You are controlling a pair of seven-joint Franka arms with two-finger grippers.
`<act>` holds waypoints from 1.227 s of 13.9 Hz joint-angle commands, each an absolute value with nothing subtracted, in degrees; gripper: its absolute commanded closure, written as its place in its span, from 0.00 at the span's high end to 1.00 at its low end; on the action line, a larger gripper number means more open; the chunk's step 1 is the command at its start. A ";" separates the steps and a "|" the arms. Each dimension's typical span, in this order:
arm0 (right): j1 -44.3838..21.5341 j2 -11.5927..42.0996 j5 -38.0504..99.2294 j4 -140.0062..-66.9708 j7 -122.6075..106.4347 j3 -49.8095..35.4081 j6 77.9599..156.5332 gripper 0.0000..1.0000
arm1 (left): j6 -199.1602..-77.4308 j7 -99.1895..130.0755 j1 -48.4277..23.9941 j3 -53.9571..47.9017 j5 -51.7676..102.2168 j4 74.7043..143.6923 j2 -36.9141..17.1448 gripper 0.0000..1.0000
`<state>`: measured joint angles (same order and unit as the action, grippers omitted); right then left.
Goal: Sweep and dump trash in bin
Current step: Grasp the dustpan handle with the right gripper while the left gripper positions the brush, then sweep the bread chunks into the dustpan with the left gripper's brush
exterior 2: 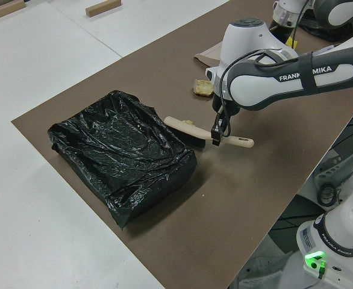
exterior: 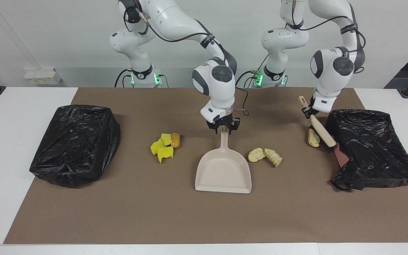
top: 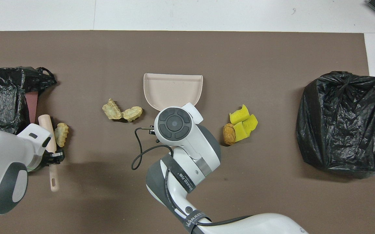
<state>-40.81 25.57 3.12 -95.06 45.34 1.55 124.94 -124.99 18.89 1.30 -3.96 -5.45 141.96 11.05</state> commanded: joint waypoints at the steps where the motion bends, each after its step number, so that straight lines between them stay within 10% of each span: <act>1: -40.43 25.75 0.54 -94.13 44.56 1.58 124.45 0.00 | -127.96 18.98 -5.34 -3.43 0.50 142.47 11.34 0.00; 9: -33.68 16.80 -1.05 -97.38 -2.29 1.41 115.17 0.00 | -116.38 19.25 -6.79 -3.08 3.78 125.79 6.61 0.00; 17: -29.79 12.30 -0.27 -105.02 -46.13 1.41 111.36 0.00 | -124.09 13.01 -4.66 -3.25 3.60 130.34 3.61 0.00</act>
